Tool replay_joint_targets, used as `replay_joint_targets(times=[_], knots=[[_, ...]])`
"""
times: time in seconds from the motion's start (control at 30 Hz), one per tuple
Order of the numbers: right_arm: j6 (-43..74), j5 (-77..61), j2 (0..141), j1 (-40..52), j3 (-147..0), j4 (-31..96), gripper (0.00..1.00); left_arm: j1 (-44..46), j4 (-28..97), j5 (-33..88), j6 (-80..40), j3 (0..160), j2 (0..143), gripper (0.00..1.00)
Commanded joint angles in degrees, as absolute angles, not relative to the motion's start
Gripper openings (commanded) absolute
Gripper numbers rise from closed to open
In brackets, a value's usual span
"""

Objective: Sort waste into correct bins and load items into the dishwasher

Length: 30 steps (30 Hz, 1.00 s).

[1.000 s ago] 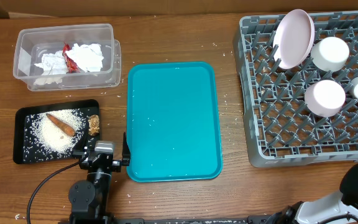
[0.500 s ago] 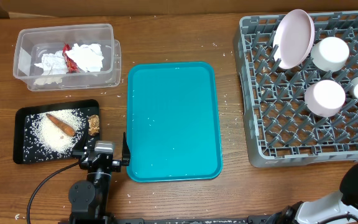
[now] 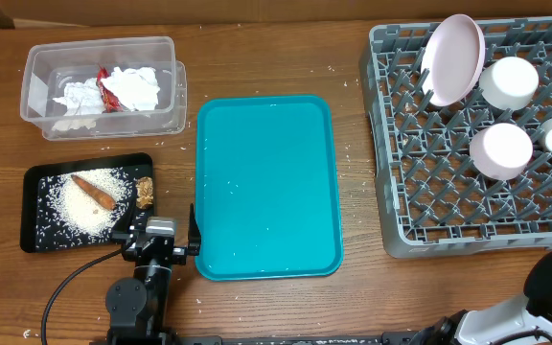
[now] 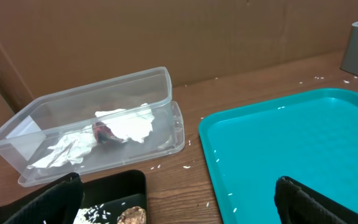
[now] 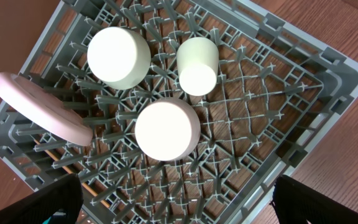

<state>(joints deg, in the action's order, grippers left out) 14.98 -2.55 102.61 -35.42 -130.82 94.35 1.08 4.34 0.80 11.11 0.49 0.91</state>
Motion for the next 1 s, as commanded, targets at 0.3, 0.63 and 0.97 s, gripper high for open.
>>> replay_joint_targets(times=[0.3,0.63,0.97], knots=[[15.03,-2.5,102.24,-35.42,-131.48,94.24,1.0,0.67,4.43,0.21,12.43,0.27,0.21,1.0],[15.03,-2.5,97.91,-35.38,-131.48,94.24,1.0,0.67,4.43,0.21,12.43,0.27,0.23,1.0],[15.03,-2.5,86.41,-35.38,-131.48,94.26,1.0,0.67,4.43,0.21,12.43,0.27,0.25,1.0]])
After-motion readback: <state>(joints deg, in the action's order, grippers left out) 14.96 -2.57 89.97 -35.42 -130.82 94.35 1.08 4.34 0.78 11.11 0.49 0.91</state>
